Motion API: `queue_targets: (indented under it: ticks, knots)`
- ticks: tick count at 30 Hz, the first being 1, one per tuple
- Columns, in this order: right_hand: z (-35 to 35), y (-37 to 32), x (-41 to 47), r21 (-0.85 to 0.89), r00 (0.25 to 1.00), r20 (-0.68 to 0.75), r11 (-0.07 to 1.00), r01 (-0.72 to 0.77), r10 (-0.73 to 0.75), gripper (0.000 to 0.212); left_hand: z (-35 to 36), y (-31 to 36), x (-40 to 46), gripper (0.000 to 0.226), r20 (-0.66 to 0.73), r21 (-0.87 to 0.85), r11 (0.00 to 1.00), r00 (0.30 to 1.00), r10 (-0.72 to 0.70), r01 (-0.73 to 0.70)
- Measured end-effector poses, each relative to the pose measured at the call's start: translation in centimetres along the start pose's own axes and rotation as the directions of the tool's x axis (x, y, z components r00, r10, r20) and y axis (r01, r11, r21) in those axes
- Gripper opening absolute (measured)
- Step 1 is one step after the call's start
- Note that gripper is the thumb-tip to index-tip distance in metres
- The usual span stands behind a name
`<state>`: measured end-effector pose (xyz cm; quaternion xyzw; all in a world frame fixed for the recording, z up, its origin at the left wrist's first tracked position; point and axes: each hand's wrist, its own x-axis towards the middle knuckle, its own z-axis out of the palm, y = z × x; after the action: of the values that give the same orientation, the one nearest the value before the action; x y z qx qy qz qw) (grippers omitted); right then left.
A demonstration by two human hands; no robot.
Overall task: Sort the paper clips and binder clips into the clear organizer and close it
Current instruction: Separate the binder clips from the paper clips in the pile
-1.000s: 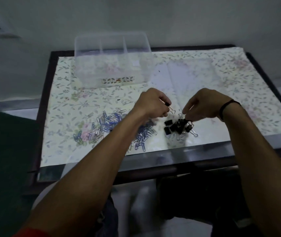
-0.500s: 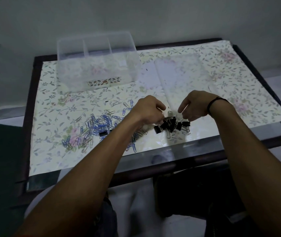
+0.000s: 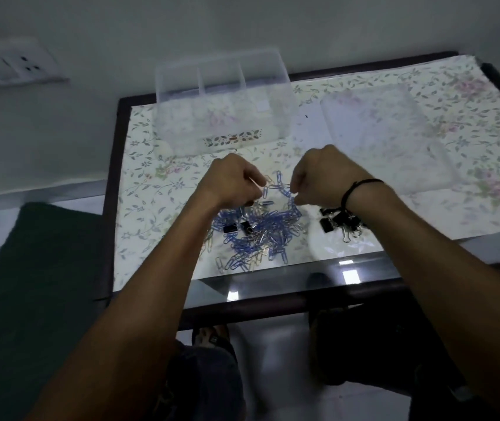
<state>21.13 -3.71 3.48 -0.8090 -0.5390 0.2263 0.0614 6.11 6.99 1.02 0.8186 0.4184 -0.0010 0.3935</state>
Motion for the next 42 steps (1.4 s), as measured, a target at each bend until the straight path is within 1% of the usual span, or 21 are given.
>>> queue_targets:
  ticks: [3, 6, 9, 13, 14, 17, 21, 23, 26, 28, 29, 32, 34, 37, 39, 42]
  knots:
    - [1.8, -2.8, 0.3, -0.029, 0.992, 0.088, 0.995, 0.091, -0.088, 0.021, -0.2, -1.2, -0.7, 0.017, 0.042, 0.212, 0.977, 0.999, -0.008, -0.001]
    - [3.5, -4.8, 0.6, -0.023, 0.985, 0.098, 0.989, 0.147, -0.144, 0.021, -0.9, -2.5, -1.5, 0.018, 0.086, 0.352, 0.935, 0.994, -0.062, 0.028]
    - [5.1, -5.8, 0.9, -0.020, 0.982, 0.062, 0.983, 0.181, -0.179, 0.016, -1.2, -3.5, -2.0, 0.029, 0.118, 0.417, 0.908, 0.988, -0.100, 0.042]
    - [6.5, -6.1, 1.1, -0.070, 0.974, 0.052, 0.973, 0.222, -0.218, 0.022, 0.1, -3.5, -2.3, 0.046, 0.089, 0.496, 0.868, 0.995, -0.041, -0.009]
    - [6.6, -6.2, 1.0, -0.079, 0.972, 0.054, 0.969, 0.234, -0.230, 0.025, 0.4, -3.4, -2.2, 0.045, 0.073, 0.507, 0.861, 0.997, -0.017, -0.022]
    - [6.7, -6.4, 1.0, -0.104, 0.966, 0.061, 0.961, 0.255, -0.250, 0.028, 0.7, -3.4, -2.1, 0.030, 0.035, 0.495, 0.868, 0.999, 0.017, -0.032]
    - [6.7, -6.7, 0.8, -0.158, 0.960, 0.072, 0.948, 0.278, -0.270, 0.018, 0.6, -3.4, -2.0, 0.020, 0.048, 0.481, 0.876, 0.999, 0.017, -0.038]
    - [6.7, -6.7, 0.6, -0.190, 0.955, 0.076, 0.936, 0.296, -0.287, 0.013, 0.7, -3.4, -2.0, 0.021, 0.052, 0.478, 0.877, 0.998, 0.020, -0.043]
    - [6.9, -6.5, 0.6, -0.196, 0.951, 0.085, 0.931, 0.307, -0.296, 0.017, 1.0, -3.4, -1.9, 0.024, 0.046, 0.490, 0.870, 0.998, 0.040, -0.058]
    - [7.0, -6.1, 1.1, -0.192, 0.948, 0.123, 0.930, 0.312, -0.293, 0.011, 0.8, -3.5, -1.8, 0.021, 0.043, 0.485, 0.873, 0.998, 0.035, -0.052]
    - [6.8, -6.0, 1.3, -0.186, 0.945, 0.150, 0.930, 0.317, -0.292, 0.013, 0.4, -3.6, -1.7, 0.020, 0.035, 0.468, 0.883, 0.999, 0.031, -0.044]
    - [6.1, -5.2, 1.4, -0.167, 0.925, 0.211, 0.920, 0.354, -0.317, 0.028, -0.9, -4.1, -1.3, 0.013, 0.006, 0.422, 0.906, 1.000, 0.028, -0.028]
    - [5.8, -5.0, 1.5, -0.163, 0.911, 0.242, 0.912, 0.377, -0.334, 0.032, -1.6, -4.6, -1.3, 0.017, -0.014, 0.415, 0.910, 1.000, 0.011, -0.004]
    - [5.7, -4.6, 1.6, -0.151, 0.909, 0.258, 0.916, 0.373, -0.327, 0.032, -1.9, -5.0, -1.4, 0.020, -0.008, 0.455, 0.890, 1.000, -0.017, 0.019]
    - [5.5, -4.5, 1.7, -0.157, 0.911, 0.263, 0.918, 0.365, -0.317, 0.032, -1.7, -5.1, -1.3, 0.027, 0.019, 0.470, 0.882, 1.000, -0.002, -0.007]
    - [5.2, -4.3, 1.7, -0.178, 0.910, 0.276, 0.914, 0.363, -0.308, 0.039, -1.2, -4.5, -1.4, 0.035, 0.062, 0.497, 0.865, 0.997, 0.045, -0.070]
